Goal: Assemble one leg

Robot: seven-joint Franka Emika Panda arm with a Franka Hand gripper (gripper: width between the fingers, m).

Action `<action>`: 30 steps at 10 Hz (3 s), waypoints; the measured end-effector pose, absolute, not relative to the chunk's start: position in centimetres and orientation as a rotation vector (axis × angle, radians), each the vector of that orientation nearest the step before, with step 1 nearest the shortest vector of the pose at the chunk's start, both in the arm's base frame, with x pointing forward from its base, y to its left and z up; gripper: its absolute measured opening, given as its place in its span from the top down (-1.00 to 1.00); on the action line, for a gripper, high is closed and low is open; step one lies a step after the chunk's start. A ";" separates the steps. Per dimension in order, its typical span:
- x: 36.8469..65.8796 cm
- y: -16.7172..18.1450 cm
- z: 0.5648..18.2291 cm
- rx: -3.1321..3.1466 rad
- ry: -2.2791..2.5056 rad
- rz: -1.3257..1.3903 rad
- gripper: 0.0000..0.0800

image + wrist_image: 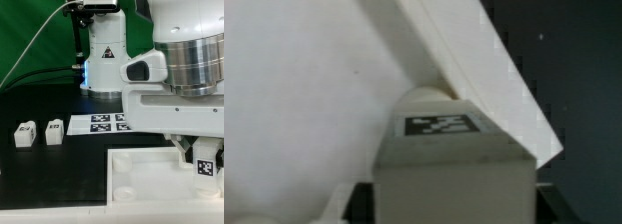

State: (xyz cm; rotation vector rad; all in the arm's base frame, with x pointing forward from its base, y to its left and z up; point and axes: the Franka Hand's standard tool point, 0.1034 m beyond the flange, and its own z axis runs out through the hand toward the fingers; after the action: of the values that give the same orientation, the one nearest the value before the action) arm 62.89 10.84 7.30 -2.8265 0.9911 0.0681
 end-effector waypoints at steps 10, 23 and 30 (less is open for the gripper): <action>62.4 10.6 7.0 -1.962 2.233 0.151 -0.31; 62.4 12.0 7.4 -2.890 0.717 -0.020 0.15; 62.3 12.0 7.0 -2.038 2.080 0.077 0.26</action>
Offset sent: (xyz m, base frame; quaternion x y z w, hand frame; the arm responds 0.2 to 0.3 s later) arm -0.0058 0.0007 -0.0070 -0.0355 0.0240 0.3662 0.9295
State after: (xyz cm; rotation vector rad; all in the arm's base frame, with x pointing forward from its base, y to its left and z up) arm 62.29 11.99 7.05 -2.0377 2.0803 0.0769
